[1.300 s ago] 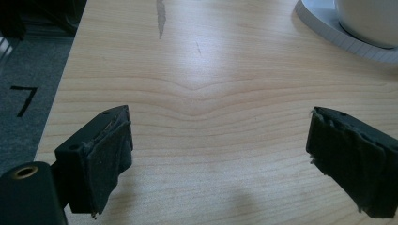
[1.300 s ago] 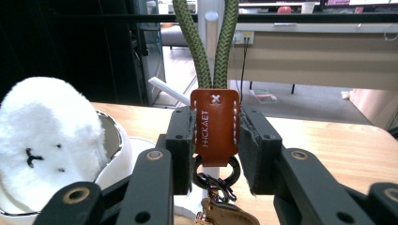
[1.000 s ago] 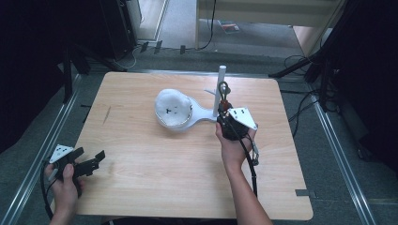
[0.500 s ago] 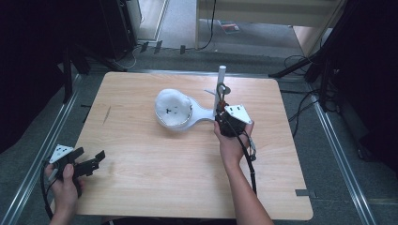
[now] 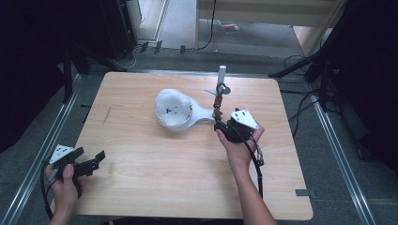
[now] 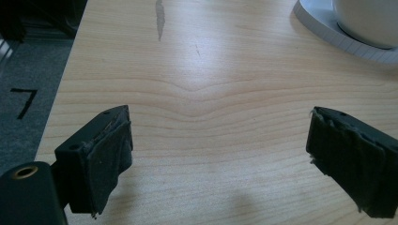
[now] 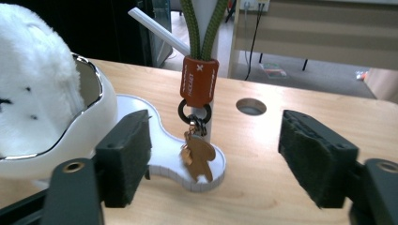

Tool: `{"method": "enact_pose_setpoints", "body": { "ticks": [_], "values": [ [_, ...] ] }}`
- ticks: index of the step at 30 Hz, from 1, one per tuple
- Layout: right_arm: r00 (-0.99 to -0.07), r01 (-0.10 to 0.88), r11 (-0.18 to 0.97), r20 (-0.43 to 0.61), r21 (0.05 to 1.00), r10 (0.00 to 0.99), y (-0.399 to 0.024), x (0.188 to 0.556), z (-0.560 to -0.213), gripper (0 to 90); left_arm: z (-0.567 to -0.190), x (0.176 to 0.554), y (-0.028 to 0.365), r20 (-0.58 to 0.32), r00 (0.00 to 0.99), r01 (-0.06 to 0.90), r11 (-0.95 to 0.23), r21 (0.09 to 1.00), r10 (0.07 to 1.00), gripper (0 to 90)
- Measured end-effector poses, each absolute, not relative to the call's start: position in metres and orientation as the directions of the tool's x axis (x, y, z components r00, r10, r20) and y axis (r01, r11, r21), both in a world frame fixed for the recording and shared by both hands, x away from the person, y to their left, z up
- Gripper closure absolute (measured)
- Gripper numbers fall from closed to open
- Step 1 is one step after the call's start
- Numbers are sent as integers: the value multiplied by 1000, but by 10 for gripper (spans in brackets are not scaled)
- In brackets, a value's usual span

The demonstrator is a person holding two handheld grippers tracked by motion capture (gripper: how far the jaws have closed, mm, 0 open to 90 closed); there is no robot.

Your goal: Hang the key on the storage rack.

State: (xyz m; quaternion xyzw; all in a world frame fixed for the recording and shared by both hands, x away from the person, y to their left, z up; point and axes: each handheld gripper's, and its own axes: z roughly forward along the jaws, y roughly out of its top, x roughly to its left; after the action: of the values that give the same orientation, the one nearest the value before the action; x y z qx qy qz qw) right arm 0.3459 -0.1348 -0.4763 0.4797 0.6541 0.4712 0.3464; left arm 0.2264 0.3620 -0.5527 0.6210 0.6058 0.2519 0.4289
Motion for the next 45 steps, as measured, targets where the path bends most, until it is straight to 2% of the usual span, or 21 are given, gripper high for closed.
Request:
{"method": "enact_pose_setpoints", "body": {
  "ticks": [1, 2, 7, 9, 12, 27, 45],
  "values": [
    [-300, 301, 96, -1, 949, 954, -135, 346, -476, 227, -553, 226, 362, -207, 138, 537, 102, 838, 969, 82],
    [-300, 310, 86, 12, 947, 954, -140, 340, -475, 159, -553, 226, 362, -205, 138, 537, 100, 837, 969, 83],
    [-328, 296, 93, 10, 951, 944, -149, 326, -474, 103, -553, 226, 361, -200, 136, 533, 98, 840, 970, 82],
    [-348, 303, 76, 35, 950, 937, -158, 317, -475, 16, -553, 226, 361, -196, 137, 530, 95, 842, 971, 83],
    [-350, 295, 72, 38, 953, 936, -168, 309, -475, 0, -552, 225, 361, -199, 137, 527, 99, 844, 970, 82],
    [-326, 314, 29, 79, 949, 942, -208, 277, -494, 0, -552, 225, 361, -195, 135, 529, 95, 843, 972, 83],
    [-267, 362, 64, 38, 930, 963, -258, 236, -520, 0, -553, 226, 362, -201, 135, 534, 99, 840, 970, 82]
  ]
}}
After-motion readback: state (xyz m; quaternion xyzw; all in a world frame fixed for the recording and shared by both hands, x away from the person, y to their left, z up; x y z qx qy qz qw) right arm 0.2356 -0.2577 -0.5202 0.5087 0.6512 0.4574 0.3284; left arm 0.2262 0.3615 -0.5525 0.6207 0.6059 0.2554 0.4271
